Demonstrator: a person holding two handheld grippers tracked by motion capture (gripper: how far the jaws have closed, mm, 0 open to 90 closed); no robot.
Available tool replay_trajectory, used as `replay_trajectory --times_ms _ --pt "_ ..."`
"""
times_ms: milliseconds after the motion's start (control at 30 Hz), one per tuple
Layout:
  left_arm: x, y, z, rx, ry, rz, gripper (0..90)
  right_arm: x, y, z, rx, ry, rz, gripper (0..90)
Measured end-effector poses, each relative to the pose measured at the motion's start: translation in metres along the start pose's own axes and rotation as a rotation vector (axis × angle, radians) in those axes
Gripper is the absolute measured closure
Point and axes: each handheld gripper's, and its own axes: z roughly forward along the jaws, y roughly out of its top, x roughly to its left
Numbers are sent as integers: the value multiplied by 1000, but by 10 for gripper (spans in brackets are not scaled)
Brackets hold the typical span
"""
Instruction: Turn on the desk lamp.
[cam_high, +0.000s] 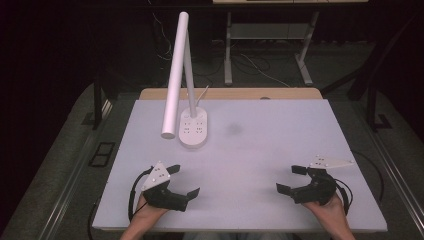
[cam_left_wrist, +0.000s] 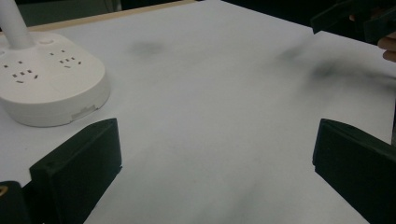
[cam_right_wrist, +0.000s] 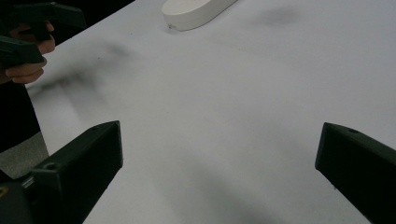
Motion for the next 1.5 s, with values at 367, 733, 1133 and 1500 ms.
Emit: replay_trajectory --times_ms 367,733,1133,1500 --pt "-3 0 3 2 -8 11 4 1 0 0 9 1 -1 2" --pt "-2 -2 2 13 5 15 5 1 -1 1 14 3 -5 2" --pt "3 -4 2 29 22 5 5 -3 4 1 18 15 33 2" --pt "2 -5 2 34 22 4 5 -9 24 3 41 26 20 2"
